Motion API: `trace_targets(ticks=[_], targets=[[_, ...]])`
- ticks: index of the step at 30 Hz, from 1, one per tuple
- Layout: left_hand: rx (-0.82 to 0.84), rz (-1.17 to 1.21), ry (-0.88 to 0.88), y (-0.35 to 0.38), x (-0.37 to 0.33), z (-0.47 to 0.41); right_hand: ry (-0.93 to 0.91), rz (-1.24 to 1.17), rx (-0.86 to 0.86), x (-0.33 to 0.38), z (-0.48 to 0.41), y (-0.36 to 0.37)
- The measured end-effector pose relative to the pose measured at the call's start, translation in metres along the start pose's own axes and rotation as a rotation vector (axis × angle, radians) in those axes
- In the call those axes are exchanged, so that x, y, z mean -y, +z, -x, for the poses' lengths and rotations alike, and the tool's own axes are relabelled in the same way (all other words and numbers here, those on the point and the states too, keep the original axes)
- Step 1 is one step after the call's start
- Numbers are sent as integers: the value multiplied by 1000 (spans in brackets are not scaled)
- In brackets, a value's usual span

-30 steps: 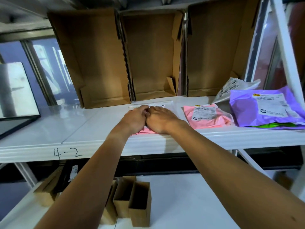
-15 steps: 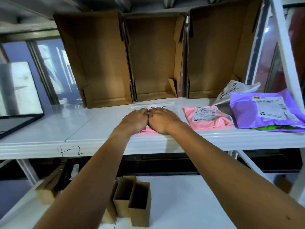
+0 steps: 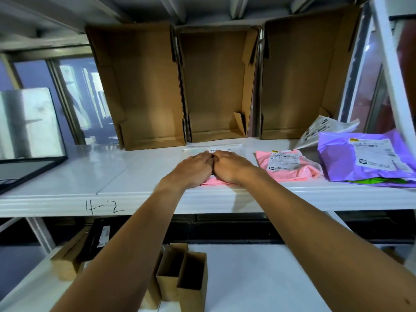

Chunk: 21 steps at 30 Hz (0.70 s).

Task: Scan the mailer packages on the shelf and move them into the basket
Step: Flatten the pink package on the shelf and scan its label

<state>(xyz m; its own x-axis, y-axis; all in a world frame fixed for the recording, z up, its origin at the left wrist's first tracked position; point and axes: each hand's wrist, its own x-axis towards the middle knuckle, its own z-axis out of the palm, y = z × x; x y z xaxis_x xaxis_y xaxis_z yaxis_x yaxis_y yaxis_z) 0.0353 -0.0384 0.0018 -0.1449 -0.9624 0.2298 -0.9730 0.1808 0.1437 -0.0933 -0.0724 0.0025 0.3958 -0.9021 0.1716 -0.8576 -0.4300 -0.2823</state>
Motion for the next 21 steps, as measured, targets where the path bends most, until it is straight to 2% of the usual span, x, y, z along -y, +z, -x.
trace_targets(ticks=[2, 6, 14, 21], targets=[[32, -15, 5, 1, 1, -2, -33, 86, 87, -4, -2, -2], [88, -129, 50, 3, 5, -6, -73, 157, 118, -9, -5, 0], [88, -164, 41, 2, 2, -4, -107, 218, 8, -12, 2, 9], [117, -123, 18, -3, -3, -1, -125, 301, 200, -5, 20, -9]])
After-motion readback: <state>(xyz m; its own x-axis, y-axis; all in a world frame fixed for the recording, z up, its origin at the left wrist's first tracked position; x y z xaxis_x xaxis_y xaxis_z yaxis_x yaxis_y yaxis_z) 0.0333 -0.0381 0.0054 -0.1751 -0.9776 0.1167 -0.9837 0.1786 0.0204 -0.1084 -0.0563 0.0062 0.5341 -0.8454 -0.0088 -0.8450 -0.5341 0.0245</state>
